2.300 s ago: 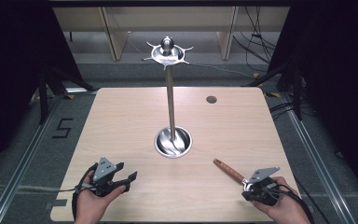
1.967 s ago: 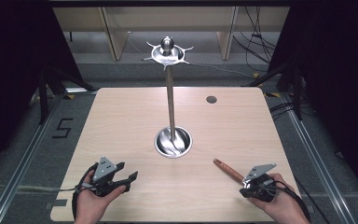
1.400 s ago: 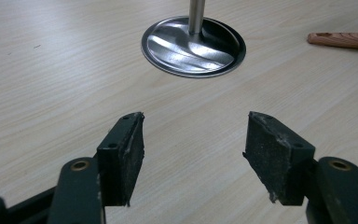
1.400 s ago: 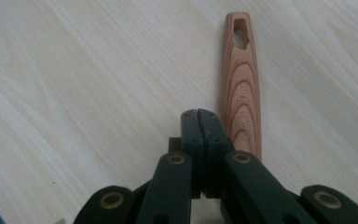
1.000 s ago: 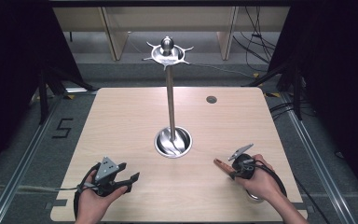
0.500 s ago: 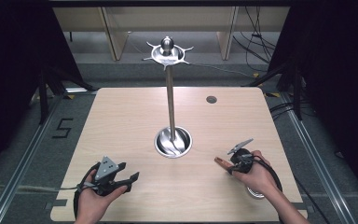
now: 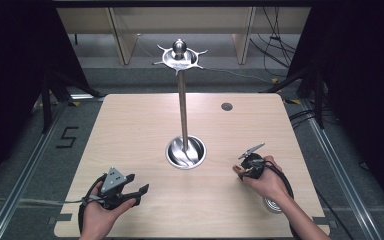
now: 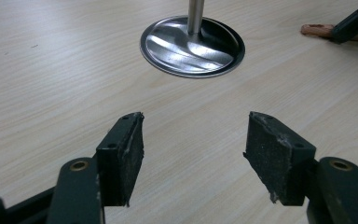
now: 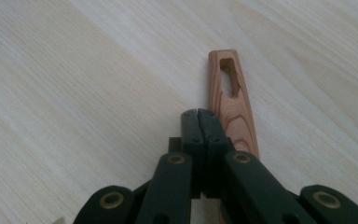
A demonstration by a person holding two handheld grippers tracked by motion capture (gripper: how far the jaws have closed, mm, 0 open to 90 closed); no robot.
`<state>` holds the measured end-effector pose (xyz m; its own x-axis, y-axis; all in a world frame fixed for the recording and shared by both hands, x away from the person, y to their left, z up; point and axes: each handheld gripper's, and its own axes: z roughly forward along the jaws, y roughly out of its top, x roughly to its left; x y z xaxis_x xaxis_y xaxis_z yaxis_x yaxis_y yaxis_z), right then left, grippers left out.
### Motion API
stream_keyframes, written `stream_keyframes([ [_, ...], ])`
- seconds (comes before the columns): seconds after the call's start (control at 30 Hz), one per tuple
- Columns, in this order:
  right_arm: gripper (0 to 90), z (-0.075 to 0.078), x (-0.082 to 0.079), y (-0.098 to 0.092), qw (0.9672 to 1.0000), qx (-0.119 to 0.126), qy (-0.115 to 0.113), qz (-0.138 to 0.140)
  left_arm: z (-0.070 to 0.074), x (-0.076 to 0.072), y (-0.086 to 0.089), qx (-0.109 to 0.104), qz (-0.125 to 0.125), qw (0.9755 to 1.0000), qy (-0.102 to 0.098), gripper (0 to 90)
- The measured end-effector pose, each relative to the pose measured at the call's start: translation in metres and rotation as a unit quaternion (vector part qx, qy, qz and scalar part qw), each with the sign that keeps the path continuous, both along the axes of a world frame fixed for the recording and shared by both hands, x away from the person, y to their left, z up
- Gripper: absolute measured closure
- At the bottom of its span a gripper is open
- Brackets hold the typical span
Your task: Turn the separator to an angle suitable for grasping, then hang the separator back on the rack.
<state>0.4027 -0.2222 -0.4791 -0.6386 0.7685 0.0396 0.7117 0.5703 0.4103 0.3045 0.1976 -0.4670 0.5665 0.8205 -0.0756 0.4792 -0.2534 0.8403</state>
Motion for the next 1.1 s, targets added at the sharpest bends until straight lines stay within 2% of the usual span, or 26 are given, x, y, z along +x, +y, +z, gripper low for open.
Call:
stream_keyframes([
  [0.07,89.9,0.001,0.000,-0.002,1.0000,0.003,0.003,0.001,0.000,0.000,0.000,0.004,-0.001,1.0000,0.002,36.2],
  [0.1,89.2,0.003,-0.002,-0.001,0.9999,0.008,0.008,-0.009,0.000,0.000,0.000,0.004,-0.001,1.0000,0.003,36.1],
  [0.13,87.7,0.005,-0.002,-0.003,0.9999,0.014,-0.003,-0.005,0.000,0.000,0.000,0.003,-0.001,1.0000,0.002,36.1],
  [0.17,84.4,0.014,-0.005,-0.005,0.9997,0.022,-0.005,-0.007,0.001,0.000,0.000,0.002,0.000,1.0000,0.001,36.2],
  [0.23,82.5,0.016,-0.005,-0.005,0.9996,0.021,-0.011,-0.015,0.001,0.000,0.001,0.005,-0.003,1.0000,0.002,36.2],
  [0.27,78.6,0.022,-0.007,-0.008,0.9997,0.022,-0.007,-0.002,0.001,0.000,0.001,0.003,-0.003,1.0000,0.002,36.1],
  [0.3,77.0,0.026,-0.007,-0.010,0.9999,0.011,-0.005,0.004,0.001,0.000,0.002,0.009,-0.006,0.9999,0.003,36.1],
  [0.33,75.3,0.032,-0.008,-0.013,1.0000,0.007,-0.006,0.001,-0.001,-0.001,0.000,-0.005,0.000,1.0000,0.008,36.0],
  [0.4,73.1,0.034,-0.007,-0.014,1.0000,0.004,-0.005,0.002,0.000,-0.002,0.001,0.005,-0.004,1.0000,0.003,36.0],
  [0.47,66.3,0.037,-0.006,-0.017,0.9997,-0.021,0.014,0.005,0.000,-0.003,0.002,0.001,-0.005,1.0000,0.001,36.0],
  [0.5,67.6,0.039,-0.004,-0.019,0.9992,-0.033,0.019,0.015,0.000,-0.003,0.003,0.000,-0.003,1.0000,0.001,36.0],
  [0.6,67.6,0.040,0.000,-0.021,0.9991,-0.039,0.014,0.009,0.001,-0.004,0.006,0.001,0.001,1.0000,0.001,36.0],
  [0.63,66.9,0.040,0.001,-0.021,0.9991,-0.033,0.024,0.008,0.001,-0.005,0.006,-0.001,0.005,1.0000,0.001,36.0],
  [0.67,66.2,0.040,0.002,-0.020,0.9985,-0.044,0.033,0.002,0.002,-0.004,0.005,-0.002,0.005,1.0000,0.000,36.0],
  [0.7,66.3,0.037,0.007,-0.020,0.9975,-0.057,0.035,0.024,0.003,-0.004,0.004,-0.004,0.007,1.0000,0.000,36.0],
  [0.77,66.2,0.035,0.009,-0.020,0.9970,-0.062,0.032,0.034,0.003,-0.004,0.003,-0.001,0.008,1.0000,0.001,36.0],
  [0.8,66.3,0.034,0.011,-0.019,0.9962,-0.068,0.041,0.035,0.002,-0.002,0.003,0.001,0.000,1.0000,0.000,36.0],
  [0.87,66.2,0.034,0.014,-0.018,0.9956,-0.076,0.043,0.037,0.000,-0.001,0.004,0.013,-0.004,0.9999,0.004,36.0],
  [0.9,65.7,0.034,0.017,-0.017,0.9947,-0.078,0.056,0.037,0.000,-0.001,0.004,0.006,-0.002,1.0000,0.006,36.0],
  [0.93,65.7,0.034,0.017,-0.017,0.9947,-0.078,0.056,0.037,0.000,-0.002,0.003,0.000,0.001,1.0000,0.008,36.0],
  [0.97,65.5,0.035,0.017,-0.016,0.9941,-0.082,0.060,0.038,0.000,-0.002,0.004,0.001,-0.002,1.0000,0.001,36.0],
  [1.03,64.8,0.033,0.019,-0.014,0.9922,-0.093,0.074,0.038,0.001,-0.003,0.006,0.003,-0.002,1.0000,0.003,36.0],
  [1.1,64.8,0.033,0.022,-0.013,0.9920,-0.095,0.069,0.045,0.001,-0.004,0.005,-0.003,0.002,1.0000,0.001,36.0],
])
